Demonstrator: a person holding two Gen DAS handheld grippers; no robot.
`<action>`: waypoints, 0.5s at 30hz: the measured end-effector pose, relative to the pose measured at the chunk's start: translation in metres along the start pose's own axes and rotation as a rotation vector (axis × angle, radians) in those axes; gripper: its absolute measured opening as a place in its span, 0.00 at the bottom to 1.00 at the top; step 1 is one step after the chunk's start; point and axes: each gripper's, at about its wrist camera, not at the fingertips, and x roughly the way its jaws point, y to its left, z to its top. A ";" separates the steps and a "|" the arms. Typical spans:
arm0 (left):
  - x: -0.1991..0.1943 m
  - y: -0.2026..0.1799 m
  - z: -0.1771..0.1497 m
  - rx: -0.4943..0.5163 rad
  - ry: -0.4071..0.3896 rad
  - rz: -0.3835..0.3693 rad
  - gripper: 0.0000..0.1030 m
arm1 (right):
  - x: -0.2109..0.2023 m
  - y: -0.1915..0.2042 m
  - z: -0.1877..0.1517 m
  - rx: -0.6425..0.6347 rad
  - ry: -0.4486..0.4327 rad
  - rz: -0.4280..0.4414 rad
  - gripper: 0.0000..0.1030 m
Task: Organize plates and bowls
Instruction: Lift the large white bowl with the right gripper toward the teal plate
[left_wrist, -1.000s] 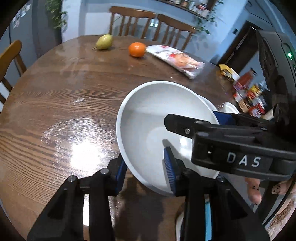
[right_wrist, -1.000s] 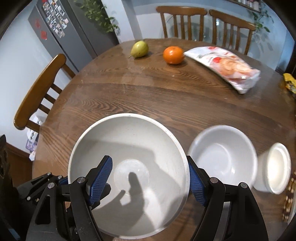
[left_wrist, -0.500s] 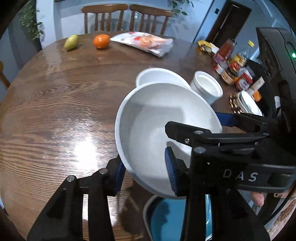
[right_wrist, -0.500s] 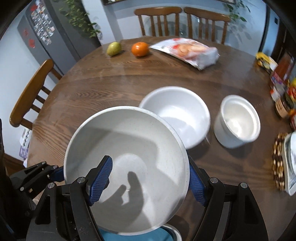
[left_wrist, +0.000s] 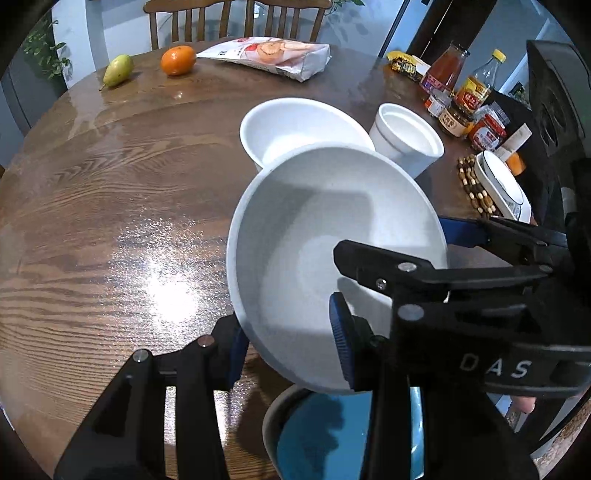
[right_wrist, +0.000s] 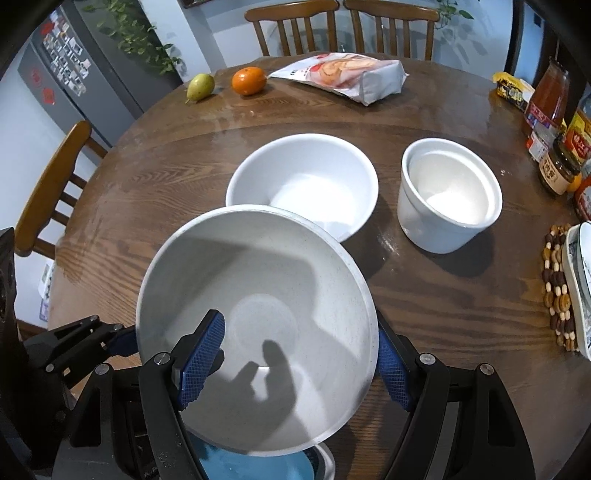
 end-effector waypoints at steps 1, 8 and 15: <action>0.001 0.000 -0.001 0.000 0.004 -0.002 0.39 | 0.001 0.000 0.000 0.001 0.001 0.000 0.78; 0.003 -0.002 -0.004 0.006 -0.001 0.001 0.39 | 0.002 -0.002 -0.007 -0.006 0.007 -0.009 0.78; 0.004 -0.006 -0.005 0.019 -0.005 0.004 0.42 | 0.000 -0.003 -0.010 -0.008 0.008 -0.009 0.78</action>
